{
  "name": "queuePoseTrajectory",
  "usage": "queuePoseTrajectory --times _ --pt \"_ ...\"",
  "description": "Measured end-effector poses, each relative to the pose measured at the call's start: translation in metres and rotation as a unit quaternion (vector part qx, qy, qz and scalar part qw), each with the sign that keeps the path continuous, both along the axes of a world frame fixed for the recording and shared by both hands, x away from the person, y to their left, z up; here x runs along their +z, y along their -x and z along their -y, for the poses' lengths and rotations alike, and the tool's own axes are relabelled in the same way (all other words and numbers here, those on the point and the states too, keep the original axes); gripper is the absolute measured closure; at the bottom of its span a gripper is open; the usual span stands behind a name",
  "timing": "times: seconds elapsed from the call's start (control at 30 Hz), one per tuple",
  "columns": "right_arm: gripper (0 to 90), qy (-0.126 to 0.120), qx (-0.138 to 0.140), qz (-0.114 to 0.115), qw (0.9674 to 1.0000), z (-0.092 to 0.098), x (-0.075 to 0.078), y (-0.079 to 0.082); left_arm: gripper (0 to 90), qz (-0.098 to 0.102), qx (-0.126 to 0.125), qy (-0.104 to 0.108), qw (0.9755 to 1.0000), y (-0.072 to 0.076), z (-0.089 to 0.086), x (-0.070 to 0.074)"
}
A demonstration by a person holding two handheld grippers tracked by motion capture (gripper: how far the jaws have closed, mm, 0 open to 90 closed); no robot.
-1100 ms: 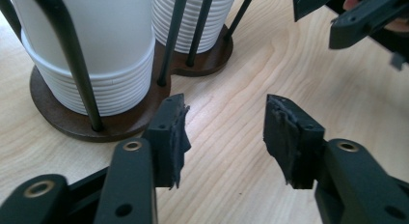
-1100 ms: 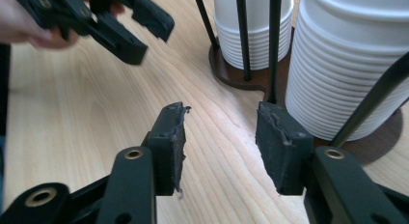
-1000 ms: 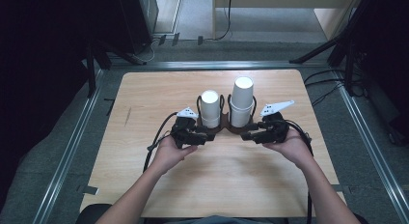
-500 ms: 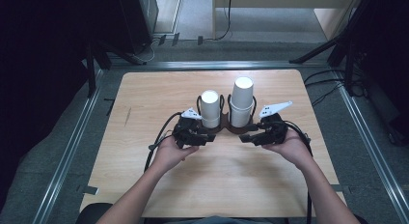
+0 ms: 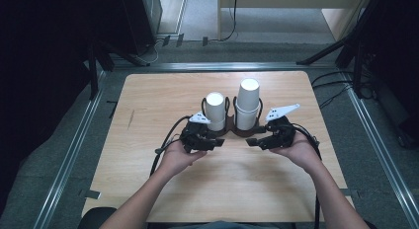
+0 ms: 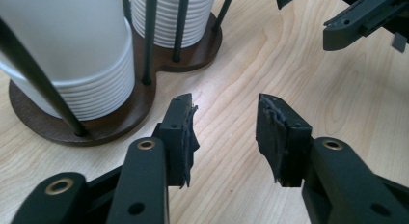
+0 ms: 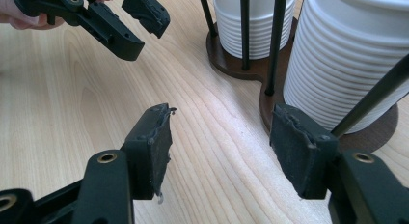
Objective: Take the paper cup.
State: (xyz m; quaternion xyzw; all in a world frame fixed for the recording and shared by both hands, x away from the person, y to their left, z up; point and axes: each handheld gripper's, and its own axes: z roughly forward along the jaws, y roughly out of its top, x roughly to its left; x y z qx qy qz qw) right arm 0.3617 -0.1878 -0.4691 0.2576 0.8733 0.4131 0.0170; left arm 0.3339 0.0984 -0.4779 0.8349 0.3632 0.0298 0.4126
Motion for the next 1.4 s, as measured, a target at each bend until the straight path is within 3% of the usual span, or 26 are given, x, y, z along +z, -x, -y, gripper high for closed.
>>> queuePoseTrajectory --times 0.5,0.67,0.83,0.9,1.13,1.4 --pt "39.6 -0.004 -0.013 0.006 0.9999 0.006 0.018 -0.001 68.7 0.002 -0.01 -0.016 0.9998 -0.003 0.015 0.009" --pt "39.2 0.011 -0.01 0.011 0.9998 0.009 0.032 -0.005 69.3 0.001 -0.005 -0.011 0.9999 -0.009 0.025 0.013" --pt "38.3 0.008 -0.016 0.013 0.9998 0.015 0.042 -0.009 70.7 0.004 -0.007 -0.011 0.9999 -0.011 0.032 0.016" --pt "37.4 -0.004 -0.023 0.01 0.9997 0.02 0.047 -0.013 72.3 0.005 -0.008 -0.014 0.9999 -0.013 0.036 0.017" --pt "34.6 0.007 -0.023 0.018 0.9995 0.023 0.063 -0.019 74.0 0.008 -0.003 -0.009 0.9999 -0.023 0.045 0.024" --pt "31.0 0.016 -0.039 0.031 0.9986 0.026 0.08 -0.038 78.1 0.017 0.004 -0.013 0.9998 -0.034 0.059 0.028"
